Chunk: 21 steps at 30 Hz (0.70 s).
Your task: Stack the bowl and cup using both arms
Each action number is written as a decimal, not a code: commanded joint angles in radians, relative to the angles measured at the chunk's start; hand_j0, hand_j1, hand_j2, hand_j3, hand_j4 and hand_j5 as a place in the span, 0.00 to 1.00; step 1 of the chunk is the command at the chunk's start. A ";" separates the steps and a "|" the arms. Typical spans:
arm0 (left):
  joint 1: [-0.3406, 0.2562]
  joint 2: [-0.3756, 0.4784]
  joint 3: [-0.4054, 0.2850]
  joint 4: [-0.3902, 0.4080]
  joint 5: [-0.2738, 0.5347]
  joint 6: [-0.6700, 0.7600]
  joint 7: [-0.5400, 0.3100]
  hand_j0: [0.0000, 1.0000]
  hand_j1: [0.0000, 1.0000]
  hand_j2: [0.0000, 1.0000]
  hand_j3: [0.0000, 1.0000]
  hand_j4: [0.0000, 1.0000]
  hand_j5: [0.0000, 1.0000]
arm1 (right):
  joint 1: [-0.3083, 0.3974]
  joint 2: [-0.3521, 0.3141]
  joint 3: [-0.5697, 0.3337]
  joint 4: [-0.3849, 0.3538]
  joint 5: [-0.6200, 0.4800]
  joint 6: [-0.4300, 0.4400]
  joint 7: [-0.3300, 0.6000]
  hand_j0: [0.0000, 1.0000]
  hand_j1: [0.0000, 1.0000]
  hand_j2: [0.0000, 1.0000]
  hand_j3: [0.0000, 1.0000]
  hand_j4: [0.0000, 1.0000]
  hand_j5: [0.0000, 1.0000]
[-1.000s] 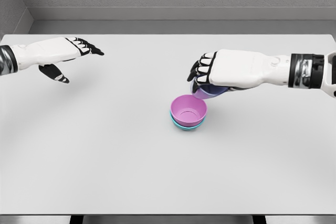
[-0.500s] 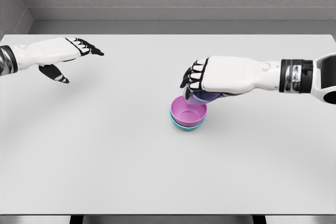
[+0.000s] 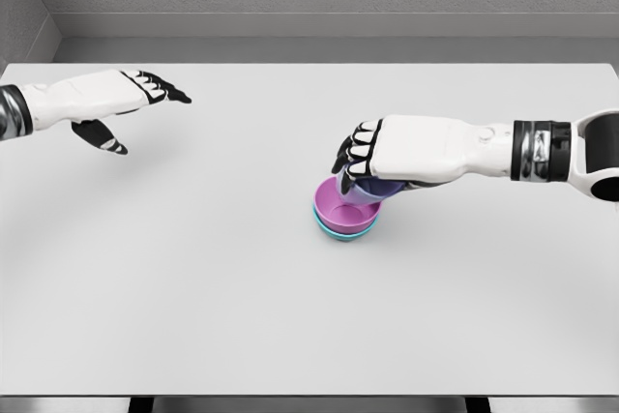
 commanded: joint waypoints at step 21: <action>0.000 0.003 0.010 0.001 0.004 0.002 -0.001 1.00 1.00 1.00 1.00 1.00 1.00 | 0.005 0.075 0.065 0.001 -0.007 0.003 0.001 0.65 0.65 0.65 0.65 0.65 0.65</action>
